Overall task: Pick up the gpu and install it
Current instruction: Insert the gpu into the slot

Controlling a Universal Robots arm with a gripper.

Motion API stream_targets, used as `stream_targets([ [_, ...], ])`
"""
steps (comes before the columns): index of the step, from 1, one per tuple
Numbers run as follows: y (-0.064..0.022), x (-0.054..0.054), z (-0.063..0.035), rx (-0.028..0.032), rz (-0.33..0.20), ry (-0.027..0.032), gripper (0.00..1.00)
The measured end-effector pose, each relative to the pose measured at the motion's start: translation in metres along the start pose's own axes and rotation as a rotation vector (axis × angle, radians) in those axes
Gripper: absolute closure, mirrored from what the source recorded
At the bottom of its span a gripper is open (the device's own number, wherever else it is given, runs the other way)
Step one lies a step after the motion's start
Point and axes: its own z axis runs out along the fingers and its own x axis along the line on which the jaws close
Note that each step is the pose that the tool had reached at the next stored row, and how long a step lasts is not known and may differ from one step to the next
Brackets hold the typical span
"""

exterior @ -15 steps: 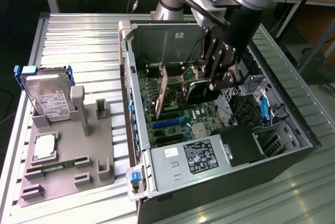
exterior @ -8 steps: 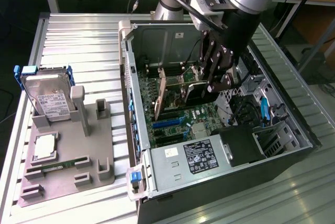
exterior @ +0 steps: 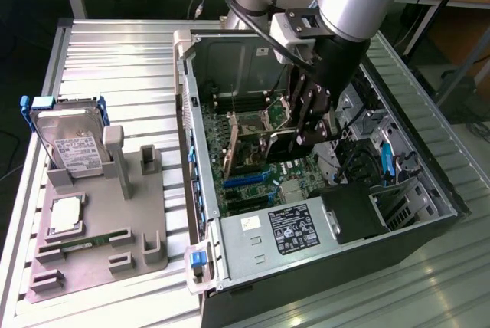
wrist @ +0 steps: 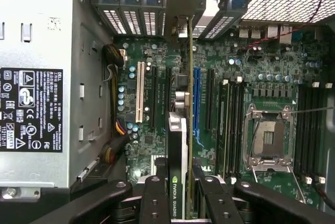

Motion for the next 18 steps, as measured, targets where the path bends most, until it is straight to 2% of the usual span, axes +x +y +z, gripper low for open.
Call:
stream_targets([
  [6,0.0000,0.000,0.0023,0.0002,0.000,-0.0010,0.73],
  [9,0.0039,-0.004,0.0076,0.0022,0.005,-0.0006,0.73],
  [13,0.0043,-0.012,0.0141,0.0028,0.005,-0.0006,0.73],
  [15,0.0039,-0.021,0.0207,0.0029,0.006,-0.0005,0.73],
  [18,0.0036,-0.028,0.0276,0.0028,0.006,-0.0004,0.73],
])
